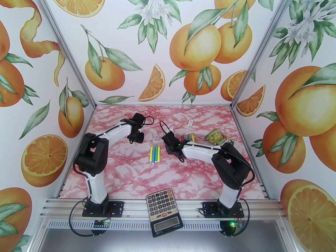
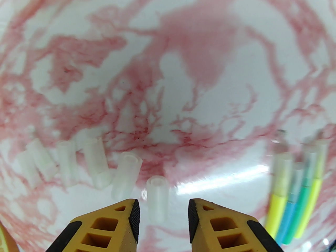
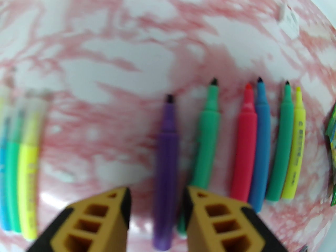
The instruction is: Open the pen caps
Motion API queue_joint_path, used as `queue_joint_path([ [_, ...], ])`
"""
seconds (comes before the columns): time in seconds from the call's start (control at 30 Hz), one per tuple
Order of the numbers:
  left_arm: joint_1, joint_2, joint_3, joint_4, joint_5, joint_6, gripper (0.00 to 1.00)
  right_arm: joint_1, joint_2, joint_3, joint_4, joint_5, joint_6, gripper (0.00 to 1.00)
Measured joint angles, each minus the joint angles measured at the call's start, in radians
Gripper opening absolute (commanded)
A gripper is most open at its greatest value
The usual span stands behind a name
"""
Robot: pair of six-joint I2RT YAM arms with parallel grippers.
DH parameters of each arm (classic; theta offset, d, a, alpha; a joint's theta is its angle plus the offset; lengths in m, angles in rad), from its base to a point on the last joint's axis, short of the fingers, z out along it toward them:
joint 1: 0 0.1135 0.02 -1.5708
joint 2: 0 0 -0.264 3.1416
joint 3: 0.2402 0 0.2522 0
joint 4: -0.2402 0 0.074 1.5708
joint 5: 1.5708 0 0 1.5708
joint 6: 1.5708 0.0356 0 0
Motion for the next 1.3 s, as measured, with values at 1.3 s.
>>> queue_joint_path([
  [1.3, 0.211, -0.415, -0.448, 0.395, 0.451, -0.115, 0.62, 0.051, 0.095, 0.045, 0.078, -0.345, 0.055, 0.4],
])
